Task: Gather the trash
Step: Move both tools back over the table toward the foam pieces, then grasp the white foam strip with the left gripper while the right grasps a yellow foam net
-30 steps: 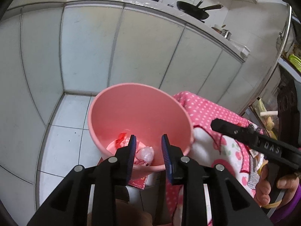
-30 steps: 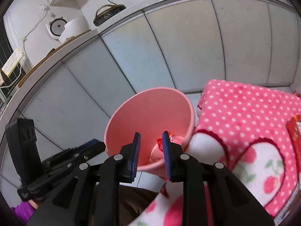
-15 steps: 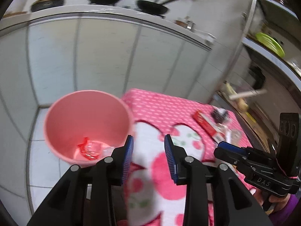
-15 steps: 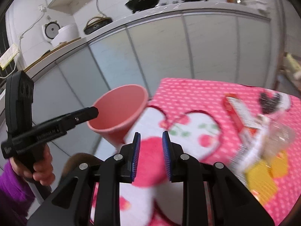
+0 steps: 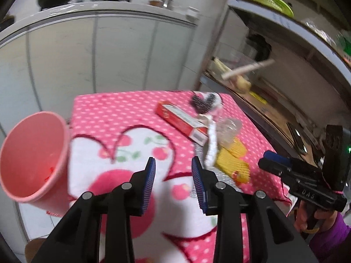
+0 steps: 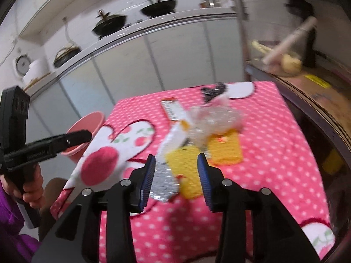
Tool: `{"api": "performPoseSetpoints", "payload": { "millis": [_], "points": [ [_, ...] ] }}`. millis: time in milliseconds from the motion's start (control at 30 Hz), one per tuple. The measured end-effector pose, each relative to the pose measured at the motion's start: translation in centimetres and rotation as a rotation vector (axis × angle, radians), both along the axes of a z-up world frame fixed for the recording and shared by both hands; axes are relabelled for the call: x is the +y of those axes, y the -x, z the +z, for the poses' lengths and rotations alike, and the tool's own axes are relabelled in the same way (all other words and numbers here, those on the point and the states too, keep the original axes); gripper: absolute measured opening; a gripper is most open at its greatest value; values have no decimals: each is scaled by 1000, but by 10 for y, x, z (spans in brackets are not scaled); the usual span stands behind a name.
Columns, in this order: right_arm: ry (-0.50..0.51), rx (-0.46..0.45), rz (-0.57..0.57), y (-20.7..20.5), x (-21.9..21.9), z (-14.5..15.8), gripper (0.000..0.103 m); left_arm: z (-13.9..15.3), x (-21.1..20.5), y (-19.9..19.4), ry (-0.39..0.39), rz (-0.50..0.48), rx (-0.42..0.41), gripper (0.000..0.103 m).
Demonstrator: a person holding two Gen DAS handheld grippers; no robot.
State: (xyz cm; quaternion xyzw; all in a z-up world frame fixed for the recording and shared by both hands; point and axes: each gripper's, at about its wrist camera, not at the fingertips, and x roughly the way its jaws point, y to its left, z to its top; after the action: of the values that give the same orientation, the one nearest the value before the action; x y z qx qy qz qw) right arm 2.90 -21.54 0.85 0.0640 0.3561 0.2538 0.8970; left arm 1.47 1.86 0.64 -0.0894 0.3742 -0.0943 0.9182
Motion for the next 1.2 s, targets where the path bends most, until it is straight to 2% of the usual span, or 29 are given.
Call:
{"api": "performPoseSetpoints", "payload": {
  "millis": [167, 367, 700, 833, 867, 1067, 1200],
  "points": [
    [-19, 10, -48, -9, -20, -7, 41, -10, -34, -24, -24, -85, 27, 33],
    [-26, 36, -60, -17, -29, -17, 41, -26, -63, -53, -57, -140, 63, 33],
    [-34, 56, -57, -25, -31, -25, 41, -48, -80, -83, -81, -148, 104, 33],
    [-44, 66, -52, -28, -29, -27, 41, -53, -82, -86, -68, -161, 117, 24],
    [-46, 69, -49, -29, -27, -27, 41, -54, -82, -85, -67, -165, 116, 15],
    [-28, 83, -13, -27, -18, -29, 41, -42, -77, -75, -57, -157, 60, 14],
    [-27, 128, -4, -27, -16, -37, 41, -27, -68, -60, -46, -152, 15, 14]
  ]
}}
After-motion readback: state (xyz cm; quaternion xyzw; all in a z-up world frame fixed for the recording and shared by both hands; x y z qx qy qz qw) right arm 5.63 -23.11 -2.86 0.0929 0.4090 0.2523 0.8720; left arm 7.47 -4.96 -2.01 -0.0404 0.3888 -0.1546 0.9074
